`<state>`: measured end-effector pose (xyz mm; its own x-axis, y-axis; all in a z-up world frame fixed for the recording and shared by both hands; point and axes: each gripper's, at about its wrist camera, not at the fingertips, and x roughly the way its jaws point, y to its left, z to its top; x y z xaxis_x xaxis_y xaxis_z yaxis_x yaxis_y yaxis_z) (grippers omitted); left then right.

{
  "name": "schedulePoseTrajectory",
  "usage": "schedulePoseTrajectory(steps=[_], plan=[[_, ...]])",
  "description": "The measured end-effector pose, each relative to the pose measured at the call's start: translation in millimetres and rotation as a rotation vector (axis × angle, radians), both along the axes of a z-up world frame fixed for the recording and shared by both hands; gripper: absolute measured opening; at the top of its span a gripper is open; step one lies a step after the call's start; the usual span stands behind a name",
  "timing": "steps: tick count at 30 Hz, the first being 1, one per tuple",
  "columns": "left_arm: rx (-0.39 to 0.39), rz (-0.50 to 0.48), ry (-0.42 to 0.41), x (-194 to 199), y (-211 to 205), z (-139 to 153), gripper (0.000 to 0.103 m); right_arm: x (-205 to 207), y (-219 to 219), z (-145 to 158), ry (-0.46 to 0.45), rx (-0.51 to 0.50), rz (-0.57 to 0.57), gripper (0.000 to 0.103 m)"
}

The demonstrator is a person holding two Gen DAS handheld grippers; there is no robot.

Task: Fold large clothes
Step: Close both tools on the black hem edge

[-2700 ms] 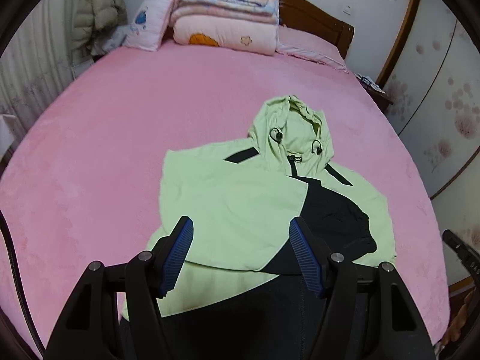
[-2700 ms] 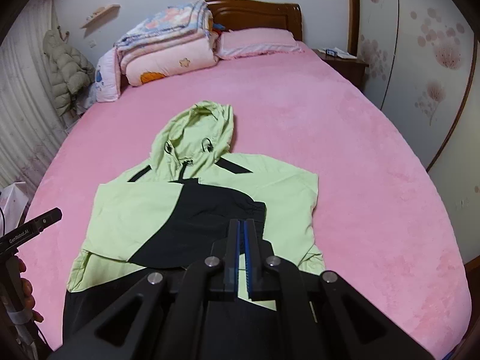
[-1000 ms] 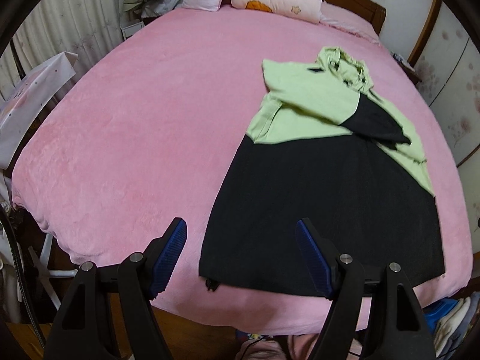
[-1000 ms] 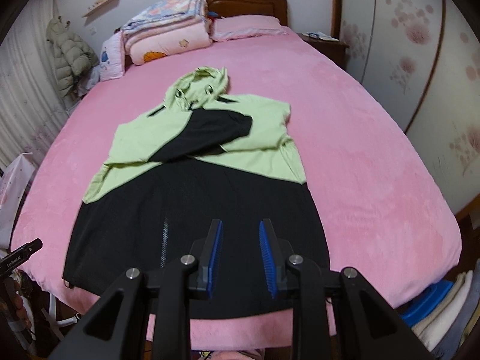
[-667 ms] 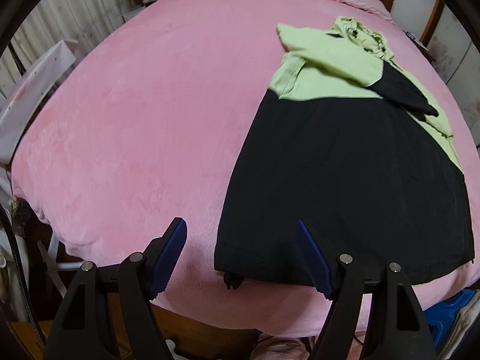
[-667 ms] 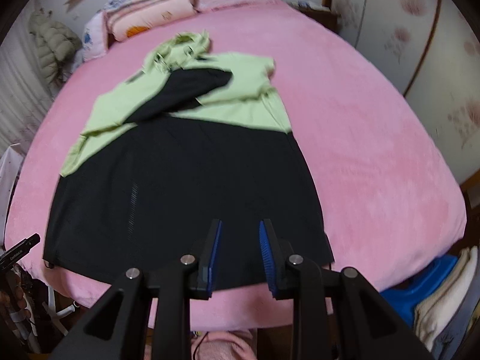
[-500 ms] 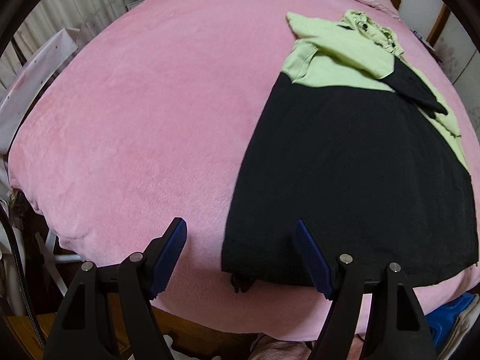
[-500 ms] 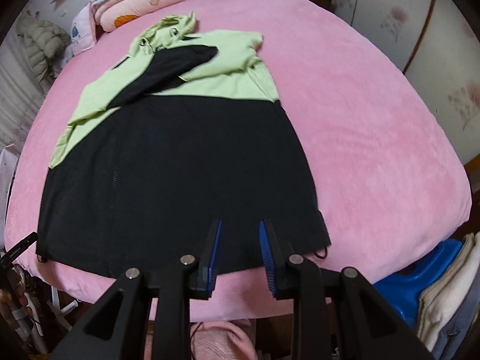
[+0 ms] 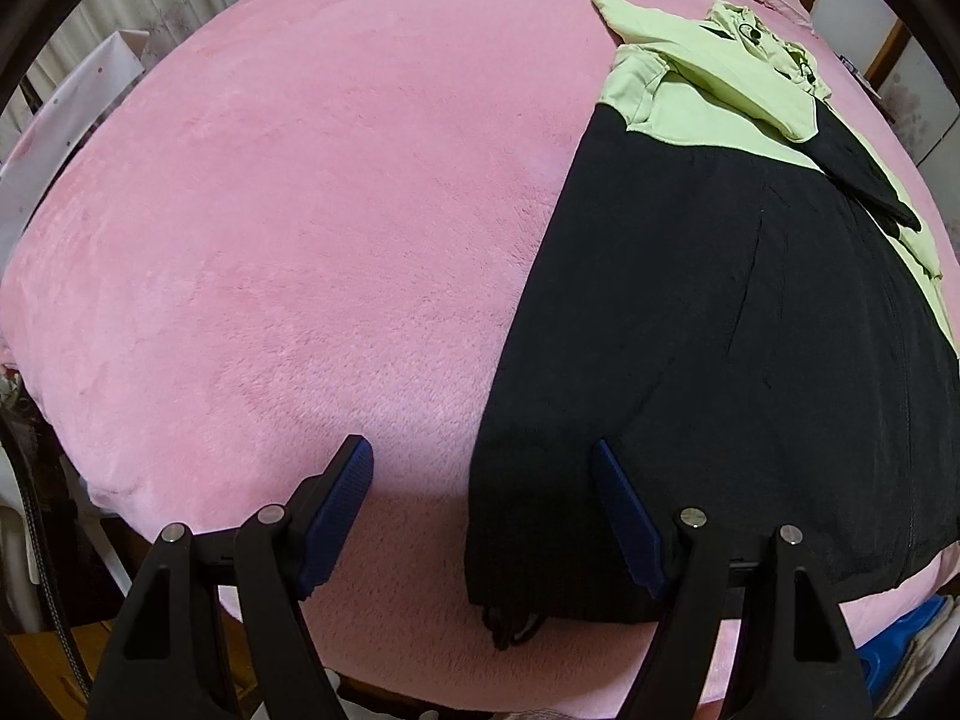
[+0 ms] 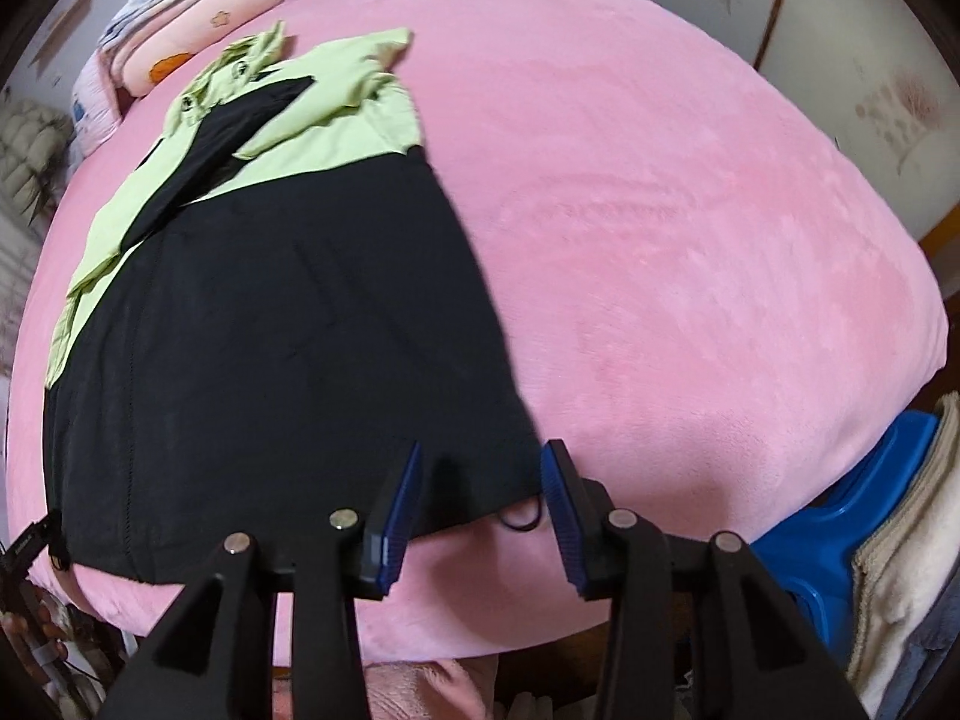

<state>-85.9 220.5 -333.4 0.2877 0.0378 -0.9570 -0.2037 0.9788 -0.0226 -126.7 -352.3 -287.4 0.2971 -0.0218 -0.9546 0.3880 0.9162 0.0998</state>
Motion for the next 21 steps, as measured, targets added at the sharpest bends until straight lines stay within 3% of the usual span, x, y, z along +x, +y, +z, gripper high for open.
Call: schedulePoseTrajectory(steps=[5,10,14,17,20,21], plan=[[-0.033,0.013,0.003,0,3,-5,0.08,1,-17,-20,0.022,0.06,-0.026,0.041],[-0.076,0.013,0.022,2,7,-13,0.087,6,-15,-29,0.02,0.074,-0.012,0.041],[-0.091,0.016,0.032,2,8,-16,0.088,9,-12,-34,0.021,0.08,0.005,0.043],[-0.119,0.002,0.059,2,7,-17,0.088,10,-13,-35,0.035,0.1,0.02,0.035],[-0.152,-0.001,0.086,2,4,-17,0.075,12,-13,-33,0.058,0.106,0.056,0.023],[-0.163,-0.002,0.093,2,2,-17,0.06,13,-12,-31,0.068,0.101,0.069,0.023]])
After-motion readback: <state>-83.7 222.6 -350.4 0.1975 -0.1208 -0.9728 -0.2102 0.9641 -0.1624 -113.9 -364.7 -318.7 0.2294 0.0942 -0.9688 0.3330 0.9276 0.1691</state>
